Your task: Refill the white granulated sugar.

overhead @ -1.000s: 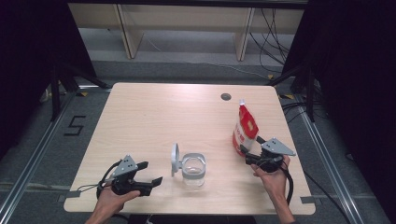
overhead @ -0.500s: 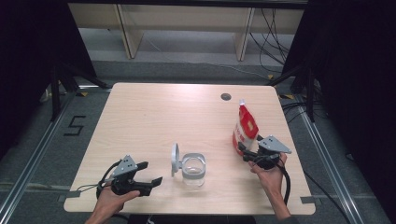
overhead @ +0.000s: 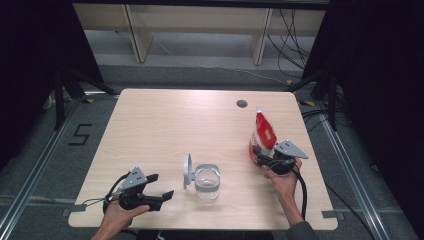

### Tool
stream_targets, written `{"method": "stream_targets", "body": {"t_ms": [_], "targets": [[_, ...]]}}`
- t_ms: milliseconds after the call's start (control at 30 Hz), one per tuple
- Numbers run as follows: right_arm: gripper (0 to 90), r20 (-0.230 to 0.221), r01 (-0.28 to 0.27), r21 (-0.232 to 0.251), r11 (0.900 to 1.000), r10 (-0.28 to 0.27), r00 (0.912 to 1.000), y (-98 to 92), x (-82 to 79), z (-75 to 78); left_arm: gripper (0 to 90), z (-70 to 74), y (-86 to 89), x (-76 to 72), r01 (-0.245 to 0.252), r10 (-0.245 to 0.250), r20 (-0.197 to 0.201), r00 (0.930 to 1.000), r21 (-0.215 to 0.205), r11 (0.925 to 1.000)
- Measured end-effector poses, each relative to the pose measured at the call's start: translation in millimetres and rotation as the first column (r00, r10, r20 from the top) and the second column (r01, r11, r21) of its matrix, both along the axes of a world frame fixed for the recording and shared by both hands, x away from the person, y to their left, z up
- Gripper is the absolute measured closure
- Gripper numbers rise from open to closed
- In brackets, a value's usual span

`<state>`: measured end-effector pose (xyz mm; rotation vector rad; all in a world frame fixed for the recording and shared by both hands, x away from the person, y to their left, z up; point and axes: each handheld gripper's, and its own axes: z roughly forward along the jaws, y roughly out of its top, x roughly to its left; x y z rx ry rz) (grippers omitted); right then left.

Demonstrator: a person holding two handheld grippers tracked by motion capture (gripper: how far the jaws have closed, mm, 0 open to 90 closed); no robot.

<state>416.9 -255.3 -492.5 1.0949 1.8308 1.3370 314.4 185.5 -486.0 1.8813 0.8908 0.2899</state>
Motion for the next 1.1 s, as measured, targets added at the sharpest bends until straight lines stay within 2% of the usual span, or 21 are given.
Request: {"method": "stream_targets", "body": {"t_ms": [33, 67, 100, 133, 167, 333, 367, 467, 533, 567, 600, 667, 700, 800, 833, 867, 933, 967, 1000, 1067, 1100], "targets": [[38.8, -0.023, 0.010, 0.021, 1.000, -0.009, 0.9997, 3.0, -2.1, 0.2, 16.8, 0.5, 0.8, 0.3, 0.004, -0.004, 0.008, 1.0000, 0.021, 0.9998], [38.8, -0.023, 0.010, 0.021, 1.000, -0.009, 0.9997, 3.0, -2.1, 0.2, 16.8, 0.5, 0.8, 0.3, 0.004, -0.004, 0.008, 1.0000, 0.021, 0.9998], [40.1, -0.004, -0.003, 0.025, 1.000, 0.003, 1.0000, 4.1, -1.1, -0.3, 16.8, 0.0, 0.1, 0.4, 0.002, -0.002, 0.008, 1.0000, 0.007, 1.0000], [41.1, -0.015, 0.015, 0.025, 1.000, -0.014, 0.9998, 6.1, -3.1, 0.5, 16.9, 0.1, 0.2, 0.3, 0.002, -0.002, 0.009, 1.0000, 0.008, 1.0000], [42.8, -0.001, 0.007, -0.017, 1.000, -0.008, 1.0000, 4.9, -1.9, 2.4, 17.0, 0.1, 0.2, 0.3, 0.001, -0.002, 0.009, 1.0000, 0.008, 1.0000], [45.4, 0.009, 0.013, -0.049, 0.999, -0.013, 0.9999, 6.4, -5.7, 5.3, 17.6, -0.7, -0.3, -0.1, 0.006, -0.006, 0.013, 0.9999, 0.014, 0.9999], [46.0, -0.005, -0.001, -0.053, 0.999, 0.001, 1.0000, 5.4, -8.0, 6.8, 17.6, 0.0, -0.2, -0.5, 0.004, -0.005, 0.023, 0.9997, 0.029, 0.9996], [46.4, -0.013, -0.020, -0.071, 0.997, 0.019, 0.9997, 3.2, -11.5, 8.6, 17.7, 0.3, 0.5, -0.1, 0.006, -0.007, 0.022, 0.9997, 0.022, 0.9997], [46.7, -0.024, -0.062, -0.090, 0.994, 0.060, 0.9979, 1.0, -19.6, 11.9, 18.2, 0.5, 1.4, -0.3, 0.005, -0.006, 0.020, 0.9998, 0.022, 0.9998], [46.7, -0.014, -0.096, -0.116, 0.989, 0.095, 0.9954, -2.0, -21.1, 13.0, 18.2, 0.5, 1.4, -0.3, 0.005, -0.006, 0.020, 0.9998, 0.022, 0.9998], [46.8, -0.009, -0.121, -0.122, 0.985, 0.121, 0.9927, -4.4, -23.2, 13.8, 18.2, 0.3, 1.0, -0.2, 0.004, -0.004, 0.018, 0.9998, 0.022, 0.9998], [46.8, -0.007, -0.138, -0.120, 0.983, 0.138, 0.9904, -7.1, -25.7, 13.8, 18.2, 0.1, 0.4, -0.6, -0.001, 0.001, 0.015, 0.9999, 0.018, 0.9998], [46.9, -0.052, -0.167, -0.060, 0.984, 0.164, 0.9851, -11.9, -32.2, 12.5, 18.2, 0.1, -0.3, -0.6, -0.002, 0.002, 0.017, 0.9999, 0.020, 0.9998], [47.2, -0.042, -0.181, -0.053, 0.982, 0.179, 0.9829, -15.9, -35.0, 12.0, 18.2, -0.3, -0.4, 0.0, 0.004, -0.004, 0.019, 0.9998, 0.019, 0.9998], [47.2, -0.050, -0.185, -0.042, 0.982, 0.183, 0.9818, -15.9, -36.4, 11.4, 18.2, -0.1, 0.5, 0.2, 0.011, -0.011, 0.021, 0.9997, 0.031, 0.9994], [47.2, -0.040, -0.202, -0.050, 0.978, 0.200, 0.9789, -17.8, -37.7, 10.6, 18.2, 0.3, 0.7, -0.2, 0.010, -0.011, 0.023, 0.9997, 0.035, 0.9993], [46.9, -0.035, -0.190, -0.051, 0.981, 0.188, 0.9816, -18.1, -38.3, 10.6, 18.2, 0.1, 0.8, 0.0, 0.013, -0.014, 0.022, 0.9997, 0.032, 0.9994], [46.4, -0.040, -0.188, -0.035, 0.982, 0.187, 0.9816, -16.9, -38.8, 9.7, 18.2, -0.5, 0.5, 0.1, 0.014, -0.015, 0.022, 0.9997, 0.026, 0.9996], [45.2, -0.050, -0.162, -0.024, 0.987, 0.160, 0.9858, -15.1, -41.9, 9.3, 18.2, -0.5, 0.5, 0.1, 0.014, -0.015, 0.022, 0.9997, 0.026, 0.9996], [42.6, -0.032, -0.156, -0.033, 0.987, 0.155, 0.9874, -14.0, -41.6, 8.2, 18.2, -0.2, 0.3, -0.5, 0.012, -0.013, 0.020, 0.9997, 0.033, 0.9994], [37.1, -0.013, -0.124, -0.047, 0.991, 0.123, 0.9923, -11.0, -43.2, 6.9, 18.2, -0.2, -0.9, -0.8, 0.013, -0.014, 0.019, 0.9997, 0.022, 0.9997]]}}
